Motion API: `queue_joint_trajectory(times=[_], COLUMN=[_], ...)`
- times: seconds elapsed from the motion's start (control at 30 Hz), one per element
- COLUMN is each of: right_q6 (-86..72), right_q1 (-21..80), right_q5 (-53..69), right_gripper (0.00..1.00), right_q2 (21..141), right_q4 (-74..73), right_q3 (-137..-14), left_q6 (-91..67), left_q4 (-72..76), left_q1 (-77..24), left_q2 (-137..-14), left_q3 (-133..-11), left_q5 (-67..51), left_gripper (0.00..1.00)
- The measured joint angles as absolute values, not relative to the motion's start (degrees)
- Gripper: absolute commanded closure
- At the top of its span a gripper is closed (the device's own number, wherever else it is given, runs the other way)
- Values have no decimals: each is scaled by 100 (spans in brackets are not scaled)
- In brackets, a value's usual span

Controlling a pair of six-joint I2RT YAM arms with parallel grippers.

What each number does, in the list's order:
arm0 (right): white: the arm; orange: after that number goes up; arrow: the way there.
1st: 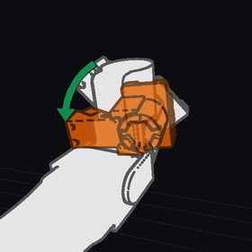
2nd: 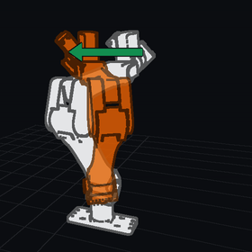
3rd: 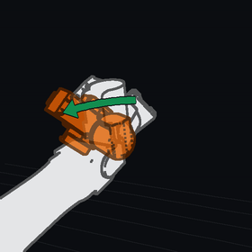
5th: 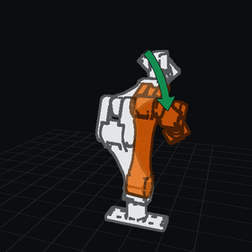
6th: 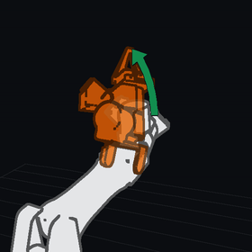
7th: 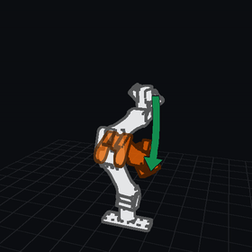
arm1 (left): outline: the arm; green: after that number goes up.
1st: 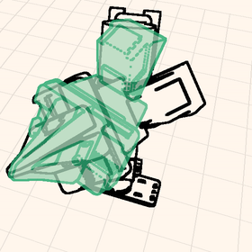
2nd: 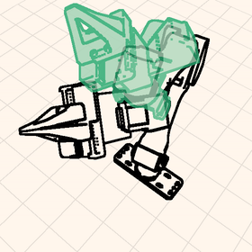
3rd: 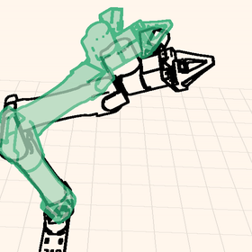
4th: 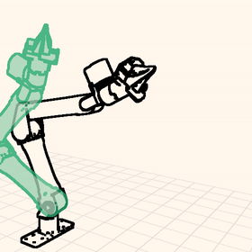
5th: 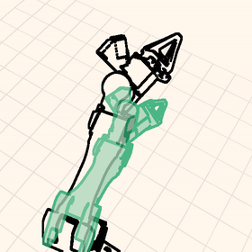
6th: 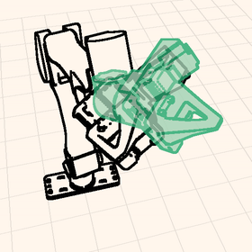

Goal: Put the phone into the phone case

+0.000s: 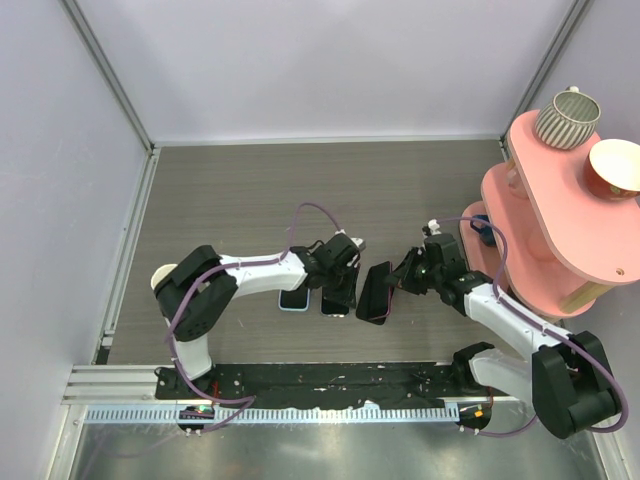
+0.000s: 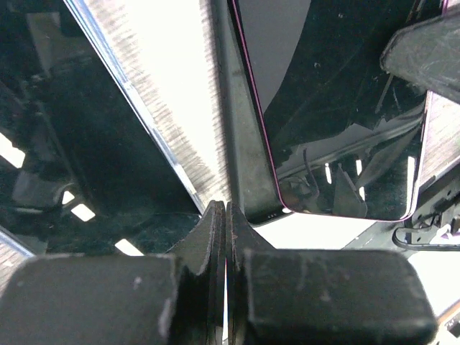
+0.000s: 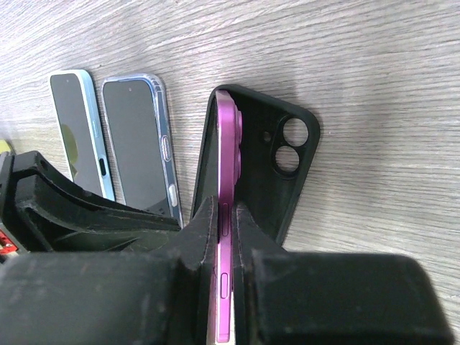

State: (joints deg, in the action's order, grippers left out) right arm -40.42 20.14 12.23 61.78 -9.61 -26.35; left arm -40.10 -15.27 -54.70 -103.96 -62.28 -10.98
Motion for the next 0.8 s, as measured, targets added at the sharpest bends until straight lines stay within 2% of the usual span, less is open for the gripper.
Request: queue_joint_trajectory(times=[0.27,0.8], right_q6=[-3948,-4226], right_q1=[1885,1789], right_q5=[1409,1564], right_gripper=[99,99], right_q2=[6226,6226], right_q4=[-913,-220], right_q3=[-2624,-2257], left_q6=[-3988,-4388], left_q4=[-1835,-1400], left_q1=[-5472,-5732], left_q2=[-10401,-10525], left_q3=[-6484,-6331], left_q5=[-729,-884], left_gripper=[100,100])
